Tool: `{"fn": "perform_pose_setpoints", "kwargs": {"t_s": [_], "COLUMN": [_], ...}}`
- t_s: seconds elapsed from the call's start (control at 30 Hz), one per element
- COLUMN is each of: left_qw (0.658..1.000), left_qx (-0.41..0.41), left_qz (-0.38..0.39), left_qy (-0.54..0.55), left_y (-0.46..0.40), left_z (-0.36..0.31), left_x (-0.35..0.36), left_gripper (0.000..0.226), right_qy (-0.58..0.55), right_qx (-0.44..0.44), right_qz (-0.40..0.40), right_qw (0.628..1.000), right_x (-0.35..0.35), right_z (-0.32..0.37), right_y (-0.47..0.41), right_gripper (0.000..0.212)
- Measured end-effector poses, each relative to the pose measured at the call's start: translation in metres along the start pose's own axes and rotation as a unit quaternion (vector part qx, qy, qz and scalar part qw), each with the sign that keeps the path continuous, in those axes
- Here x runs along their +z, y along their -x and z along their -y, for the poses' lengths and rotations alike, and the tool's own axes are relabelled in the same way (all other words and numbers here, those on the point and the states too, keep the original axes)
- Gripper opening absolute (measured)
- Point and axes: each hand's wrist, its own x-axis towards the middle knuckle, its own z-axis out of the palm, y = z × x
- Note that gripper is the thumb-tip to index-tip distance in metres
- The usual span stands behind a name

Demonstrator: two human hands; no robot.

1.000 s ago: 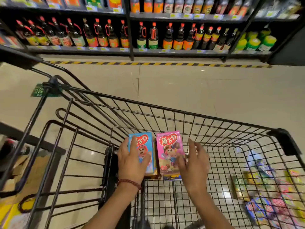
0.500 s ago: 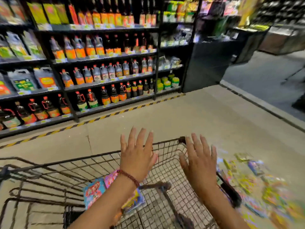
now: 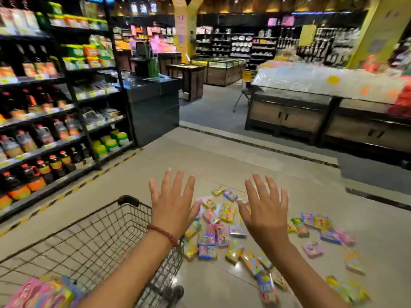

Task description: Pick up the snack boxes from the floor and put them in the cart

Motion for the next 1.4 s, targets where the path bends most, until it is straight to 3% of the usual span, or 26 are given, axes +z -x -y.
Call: {"fn": "perform_pose_setpoints", "kwargs": {"t_s": [0.13, 0.33, 0.43, 0.63, 0.8, 0.97, 1.4], "left_qw": [0.995, 0.975, 0.963, 0.930, 0.910, 0.896, 0.879], "left_qx": [0.087, 0.201, 0.244, 0.332, 0.369, 0.386, 0.363], "left_qz": [0.008, 0.035, 0.019, 0.088, 0.134, 0.188, 0.295], "left_qy": [0.044, 0.084, 0.112, 0.129, 0.131, 0.116, 0.094], "left_y": [0.017, 0.050, 0.068, 0.099, 0.107, 0.106, 0.117], "left_z": [-0.115, -0.267, -0.330, -0.416, -0.454, -0.476, -0.499], "left_x": [0.000, -0.008, -0.008, -0.001, 0.034, 0.092, 0.279], "left_gripper": [0.058, 0.057, 0.061, 0.057, 0.061, 0.060, 0.072], "right_qy": [0.050, 0.113, 0.138, 0.169, 0.151, 0.148, 0.103], "right_qx": [0.048, 0.158, 0.206, 0.285, 0.352, 0.397, 0.470], "right_qz": [-0.021, 0.072, 0.121, 0.131, 0.175, 0.200, 0.299], "right_qw": [0.997, 0.978, 0.961, 0.935, 0.907, 0.883, 0.824], "right_x": [-0.055, -0.139, -0.174, -0.213, -0.197, -0.163, 0.006], "right_z": [-0.104, -0.217, -0.264, -0.319, -0.339, -0.359, -0.408], "right_y": [0.067, 0.169, 0.219, 0.289, 0.335, 0.359, 0.428], "right_gripper": [0.046, 0.055, 0.056, 0.053, 0.070, 0.050, 0.055]}}
